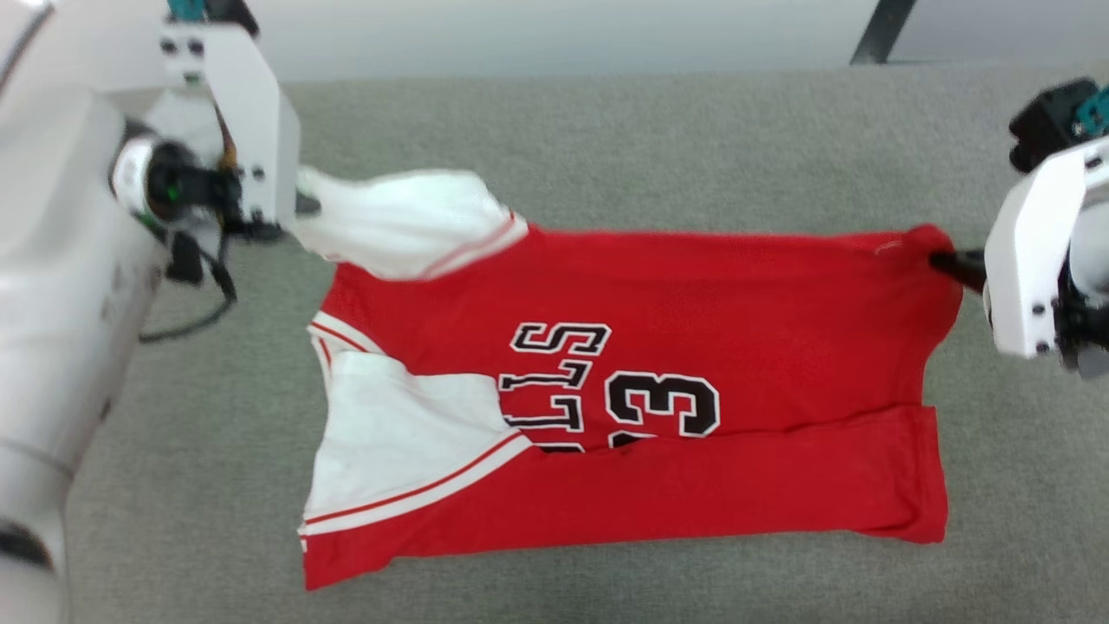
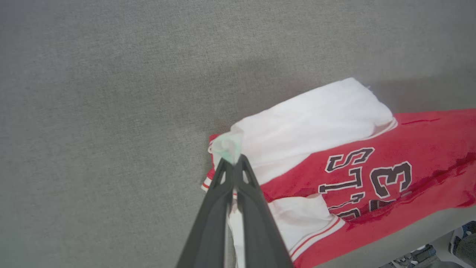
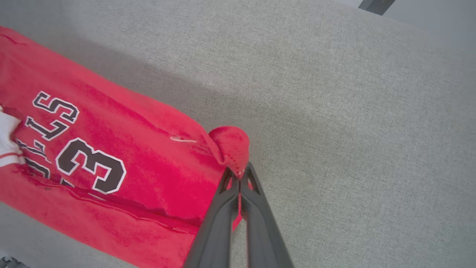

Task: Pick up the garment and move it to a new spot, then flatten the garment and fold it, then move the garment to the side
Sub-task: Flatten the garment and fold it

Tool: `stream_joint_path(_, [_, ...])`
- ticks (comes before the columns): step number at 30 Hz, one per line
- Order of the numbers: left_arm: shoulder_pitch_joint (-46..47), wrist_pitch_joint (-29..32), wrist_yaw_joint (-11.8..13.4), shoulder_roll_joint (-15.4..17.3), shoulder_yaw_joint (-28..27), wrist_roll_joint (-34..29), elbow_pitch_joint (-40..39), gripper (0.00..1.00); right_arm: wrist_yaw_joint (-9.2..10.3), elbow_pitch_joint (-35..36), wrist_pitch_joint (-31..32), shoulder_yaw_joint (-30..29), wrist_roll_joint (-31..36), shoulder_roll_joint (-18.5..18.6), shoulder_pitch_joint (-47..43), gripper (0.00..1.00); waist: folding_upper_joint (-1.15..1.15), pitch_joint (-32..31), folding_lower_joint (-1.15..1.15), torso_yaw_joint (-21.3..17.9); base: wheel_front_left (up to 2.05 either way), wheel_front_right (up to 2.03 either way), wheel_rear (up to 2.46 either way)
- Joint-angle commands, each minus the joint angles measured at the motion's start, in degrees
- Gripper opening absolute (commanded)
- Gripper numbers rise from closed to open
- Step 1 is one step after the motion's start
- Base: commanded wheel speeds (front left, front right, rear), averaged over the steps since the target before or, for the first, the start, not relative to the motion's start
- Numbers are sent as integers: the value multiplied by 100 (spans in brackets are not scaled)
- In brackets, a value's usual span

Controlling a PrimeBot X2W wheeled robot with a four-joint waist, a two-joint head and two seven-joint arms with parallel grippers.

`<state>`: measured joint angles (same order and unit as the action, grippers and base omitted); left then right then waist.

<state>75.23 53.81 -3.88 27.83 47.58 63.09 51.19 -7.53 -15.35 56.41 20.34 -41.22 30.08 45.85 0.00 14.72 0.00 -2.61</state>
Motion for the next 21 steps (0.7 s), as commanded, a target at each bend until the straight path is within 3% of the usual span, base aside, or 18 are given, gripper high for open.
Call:
stream_joint_path(1, [-388, 186, 178, 142, -19, 140, -408, 0, 5, 257, 65, -79, -101, 85, -309, 0, 0, -295, 0, 233, 0, 0, 0])
stream_joint_path(4, [-912, 412, 529, 404, 10, 252, -1241, 0, 6, 647, 219, -206, -236, 175, -744, 0, 0, -357, 0, 278, 0, 0, 0])
stream_joint_path(14, [-2785, 866, 2092, 1508, 8, 673, -4287, 0, 6, 1855, 843, -919, -178, 16, -2264, 0, 0, -342, 0, 289, 0, 0, 0])
stream_joint_path(17, [-3143, 957, 2442, 1714, 62, 725, -4796, 0, 6, 2074, 998, -1110, -98, -158, -2613, 0, 0, -313, 0, 268, 0, 0, 0])
stream_joint_path(21, [-3439, 868, 2656, 1799, 34, 786, -5086, 0, 6, 2193, 1168, -1237, 80, -375, -2932, 0, 0, -286, 0, 240, 0, 0, 0])
